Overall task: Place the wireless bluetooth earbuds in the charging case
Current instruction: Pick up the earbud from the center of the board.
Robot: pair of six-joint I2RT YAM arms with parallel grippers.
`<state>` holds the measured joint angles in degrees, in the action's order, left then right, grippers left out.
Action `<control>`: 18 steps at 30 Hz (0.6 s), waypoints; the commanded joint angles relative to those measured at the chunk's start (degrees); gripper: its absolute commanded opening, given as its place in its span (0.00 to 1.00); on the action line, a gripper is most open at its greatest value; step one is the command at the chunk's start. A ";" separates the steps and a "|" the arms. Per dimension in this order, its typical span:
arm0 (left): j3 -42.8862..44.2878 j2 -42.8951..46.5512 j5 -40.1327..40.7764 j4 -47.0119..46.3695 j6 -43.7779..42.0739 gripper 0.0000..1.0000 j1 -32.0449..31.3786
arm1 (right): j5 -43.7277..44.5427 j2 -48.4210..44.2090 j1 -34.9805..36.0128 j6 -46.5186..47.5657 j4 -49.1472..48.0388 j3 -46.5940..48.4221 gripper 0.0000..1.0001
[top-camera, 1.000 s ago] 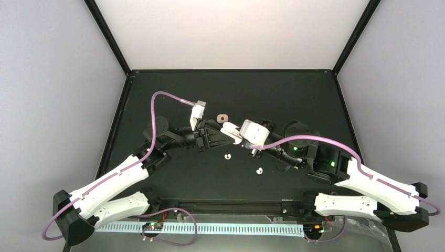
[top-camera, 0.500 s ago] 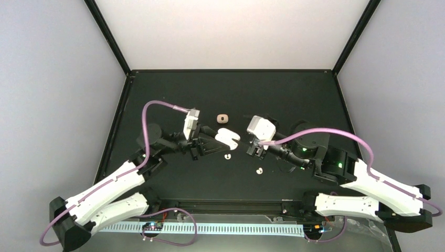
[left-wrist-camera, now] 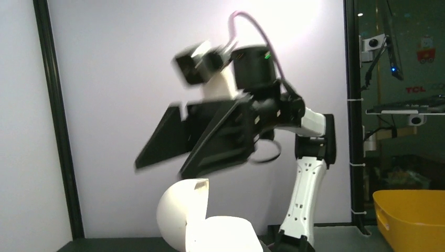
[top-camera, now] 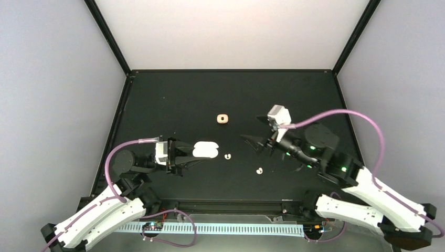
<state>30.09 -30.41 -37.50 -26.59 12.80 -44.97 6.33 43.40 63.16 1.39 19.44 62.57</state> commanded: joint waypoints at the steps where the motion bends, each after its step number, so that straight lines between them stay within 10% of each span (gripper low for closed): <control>1: -2.29 3.02 1.86 -0.37 -4.57 0.02 0.05 | -4.94 2.71 -9.05 -16.18 -1.53 -9.18 0.78; 18: -7.06 6.71 2.51 -0.85 -1.61 0.02 0.06 | -7.29 11.41 -15.94 -39.43 0.82 -34.62 0.62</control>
<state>22.96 -24.71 -35.66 -26.59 11.14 -44.97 1.02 53.25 49.19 -32.16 23.29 30.39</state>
